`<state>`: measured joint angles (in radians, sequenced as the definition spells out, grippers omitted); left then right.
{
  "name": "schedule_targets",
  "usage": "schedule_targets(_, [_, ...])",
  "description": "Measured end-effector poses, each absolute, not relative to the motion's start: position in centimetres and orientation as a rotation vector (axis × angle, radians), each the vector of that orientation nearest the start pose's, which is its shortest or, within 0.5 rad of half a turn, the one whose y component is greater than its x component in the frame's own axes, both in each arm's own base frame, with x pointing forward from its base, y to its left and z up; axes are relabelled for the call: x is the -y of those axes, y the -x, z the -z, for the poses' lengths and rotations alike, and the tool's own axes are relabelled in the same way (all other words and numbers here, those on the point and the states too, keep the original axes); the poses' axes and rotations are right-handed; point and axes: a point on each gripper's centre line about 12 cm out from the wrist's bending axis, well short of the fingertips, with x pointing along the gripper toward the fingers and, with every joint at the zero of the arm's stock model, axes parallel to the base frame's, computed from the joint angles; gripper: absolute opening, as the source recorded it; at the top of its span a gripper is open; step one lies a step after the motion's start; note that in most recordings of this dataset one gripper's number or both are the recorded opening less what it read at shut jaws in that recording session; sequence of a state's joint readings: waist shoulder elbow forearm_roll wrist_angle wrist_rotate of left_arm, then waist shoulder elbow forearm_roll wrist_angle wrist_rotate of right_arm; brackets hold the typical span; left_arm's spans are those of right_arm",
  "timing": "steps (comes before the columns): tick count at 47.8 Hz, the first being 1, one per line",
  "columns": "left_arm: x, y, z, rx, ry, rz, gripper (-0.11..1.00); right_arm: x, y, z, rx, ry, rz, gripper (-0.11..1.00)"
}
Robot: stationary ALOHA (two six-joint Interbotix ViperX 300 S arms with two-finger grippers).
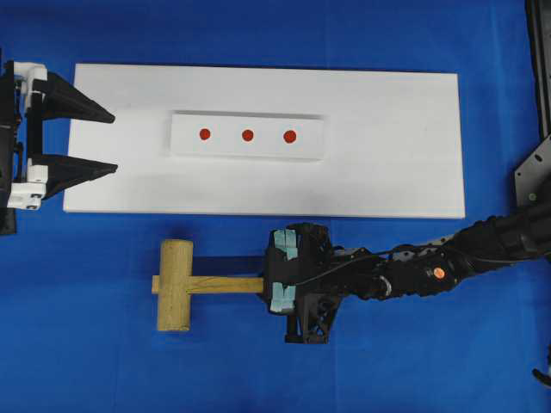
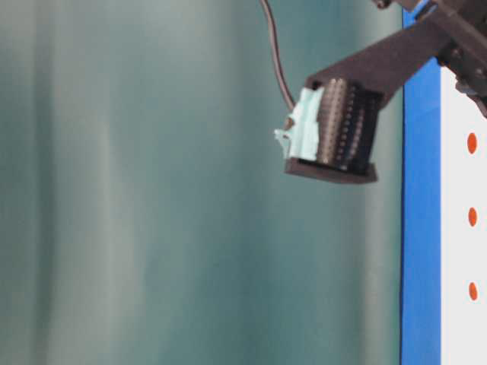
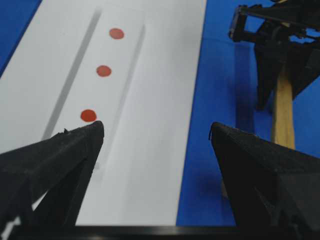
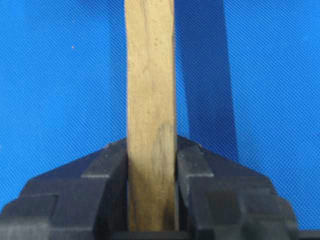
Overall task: Hit the mark with a hammer.
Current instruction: 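Lower the mallet onto the blue table and open the right gripper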
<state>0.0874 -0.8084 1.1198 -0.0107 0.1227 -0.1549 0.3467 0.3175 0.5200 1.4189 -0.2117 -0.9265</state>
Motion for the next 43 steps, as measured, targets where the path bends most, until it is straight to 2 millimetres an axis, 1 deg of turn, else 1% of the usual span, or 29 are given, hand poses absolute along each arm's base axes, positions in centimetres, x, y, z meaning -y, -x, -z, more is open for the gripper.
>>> schedule_targets(3, [-1.9, -21.6, -23.6, -0.424, 0.182, -0.12, 0.83, -12.3, -41.4, -8.7, -0.784, -0.243, 0.061, 0.09])
schedule_targets(5, [-1.9, -21.6, -23.6, -0.424, 0.184, -0.121, 0.83, -12.4, -41.4, -8.7, -0.784, -0.243, 0.06, 0.16])
schedule_targets(9, [-1.9, -21.6, -23.5, -0.426, 0.184, -0.121, 0.83, -12.4, -41.4, -8.7, -0.785, -0.246, 0.059, 0.37])
schedule_targets(11, [-1.9, -21.6, -23.5, -0.426, 0.184, -0.121, 0.83, -12.5, -41.3, -8.6, -0.786, -0.243, 0.058, 0.52])
schedule_targets(16, [-1.9, -21.6, -23.6, -0.424, 0.184, -0.121, 0.83, -12.7, -41.3, -8.7, -0.781, -0.236, 0.058, 0.81])
schedule_targets(18, [-1.9, -21.6, -23.6, -0.424, 0.184, -0.121, 0.83, -12.7, -41.2, -8.8, -0.777, -0.231, 0.058, 0.9])
schedule_targets(19, [-1.9, -21.6, -23.6, -0.424, 0.184, -0.121, 0.83, -12.6, -41.2, -8.9, -0.775, -0.23, 0.06, 0.91])
schedule_targets(22, [-1.9, -21.6, -23.7, -0.421, 0.184, -0.12, 0.83, -12.4, -41.1, -9.3, -0.768, -0.231, 0.063, 0.86])
schedule_targets(25, [-1.9, -21.5, -23.6, -0.421, 0.184, -0.12, 0.83, -12.0, -40.8, -10.3, -0.751, -0.233, 0.063, 0.82])
schedule_targets(32, [-1.9, -21.4, -23.8, -0.414, 0.183, -0.12, 0.83, -11.9, -40.0, -13.1, -0.697, -0.232, 0.04, 0.83])
schedule_targets(40, [-1.8, -21.3, -24.1, -0.4, 0.183, -0.119, 0.83, -11.5, -39.1, -17.3, -0.607, -0.214, 0.004, 0.83])
schedule_targets(43, [-1.8, -21.2, -24.1, -0.397, 0.183, -0.119, 0.83, -11.3, -38.8, -18.3, -0.584, -0.208, -0.004, 0.83])
